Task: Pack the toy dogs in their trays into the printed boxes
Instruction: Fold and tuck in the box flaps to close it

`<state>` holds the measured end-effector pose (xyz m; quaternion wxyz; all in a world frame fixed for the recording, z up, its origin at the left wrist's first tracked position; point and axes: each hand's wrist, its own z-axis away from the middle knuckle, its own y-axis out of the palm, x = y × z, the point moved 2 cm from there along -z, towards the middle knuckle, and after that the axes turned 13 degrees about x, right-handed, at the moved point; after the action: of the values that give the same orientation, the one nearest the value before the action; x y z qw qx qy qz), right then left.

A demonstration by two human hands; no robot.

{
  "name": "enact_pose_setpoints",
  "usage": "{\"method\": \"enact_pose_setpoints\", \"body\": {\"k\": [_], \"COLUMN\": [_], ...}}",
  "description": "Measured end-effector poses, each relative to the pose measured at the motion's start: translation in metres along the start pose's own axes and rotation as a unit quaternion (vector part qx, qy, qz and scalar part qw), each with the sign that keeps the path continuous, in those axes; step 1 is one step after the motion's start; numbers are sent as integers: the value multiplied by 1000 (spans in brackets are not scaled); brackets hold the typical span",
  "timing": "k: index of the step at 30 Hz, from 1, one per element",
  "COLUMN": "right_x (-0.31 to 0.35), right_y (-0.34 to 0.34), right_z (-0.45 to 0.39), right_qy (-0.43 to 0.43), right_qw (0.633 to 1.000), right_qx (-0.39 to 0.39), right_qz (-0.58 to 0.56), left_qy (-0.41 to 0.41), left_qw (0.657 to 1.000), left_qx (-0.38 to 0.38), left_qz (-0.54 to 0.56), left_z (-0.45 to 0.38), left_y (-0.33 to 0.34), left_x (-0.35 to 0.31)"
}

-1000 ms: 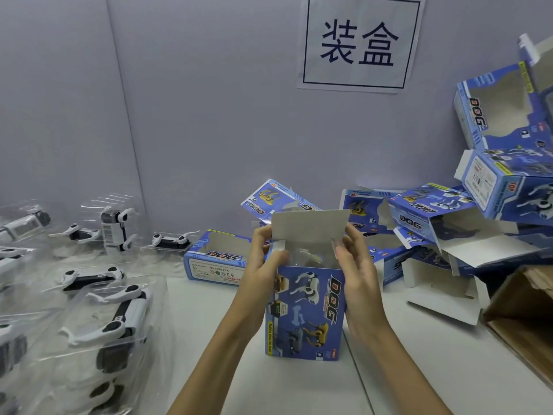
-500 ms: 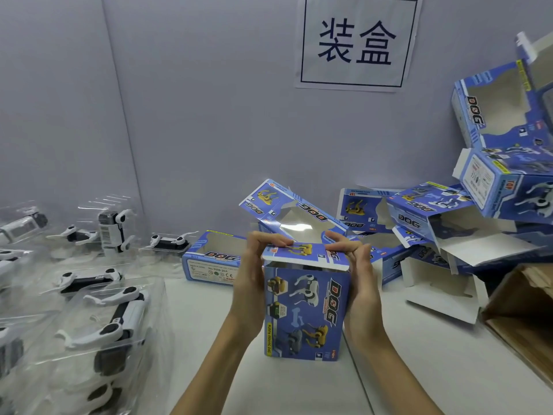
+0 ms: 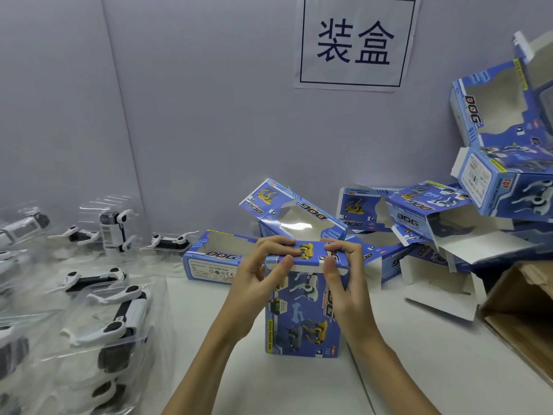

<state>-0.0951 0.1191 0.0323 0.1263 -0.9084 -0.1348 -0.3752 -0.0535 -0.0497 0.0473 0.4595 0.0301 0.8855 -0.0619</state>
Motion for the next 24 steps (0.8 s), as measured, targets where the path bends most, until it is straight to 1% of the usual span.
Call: {"method": "enact_pose_setpoints", "body": {"k": [4, 7, 8, 9, 11, 12, 13, 14, 15, 17, 18, 19, 21, 23, 24], "right_x": [3, 3, 3, 3, 4, 5, 4, 2, 0, -2, 0, 3, 12, 17, 18], "right_y": [-4, -7, -7, -7, -5, -4, -4, -4, -4, -6, -9, -14, -29, -41, -44], "right_z": [0, -2, -3, -3, -2, -1, -1, 0, 1, 1, 0, -1, -4, -5, -5], "right_qy": [-5, 25, 35, 40, 41, 46, 56, 74, 93, 121, 129, 130, 125, 136, 143], "right_qw": [1000, 1000, 999, 999, 997, 994, 991, 985, 979, 973, 973, 976, 986, 986, 983], "right_qx": [10, 8, 2, -14, -68, -96, -117, -128, -130, -107, -85, -61, -6, 58, 83], "right_qz": [17, 11, 11, 15, 14, -8, -45, -87, -123, -167, -173, -166, -112, -74, -77], "left_qy": [-6, -11, -6, 0, 28, 42, 47, 38, 22, -8, -23, -32, -26, -7, 1], "left_qw": [1000, 1000, 999, 995, 968, 955, 950, 945, 932, 894, 884, 884, 890, 881, 874], "left_qx": [-2, -17, -38, -80, -190, -212, -192, -150, -113, -73, -62, -53, -41, -17, 1], "left_qz": [30, 19, -10, -57, -161, -204, -243, -288, -344, -442, -462, -464, -454, -473, -486], "left_z": [-1, -2, -1, 0, 4, 5, 5, 4, 4, 5, 6, 6, 8, 8, 7], "left_y": [-1, 2, 5, 8, 16, 22, 29, 37, 43, 45, 44, 43, 37, 30, 26], "left_x": [2, 5, 6, 7, 7, 5, 3, 2, 2, 4, 5, 5, 4, 2, 1]}}
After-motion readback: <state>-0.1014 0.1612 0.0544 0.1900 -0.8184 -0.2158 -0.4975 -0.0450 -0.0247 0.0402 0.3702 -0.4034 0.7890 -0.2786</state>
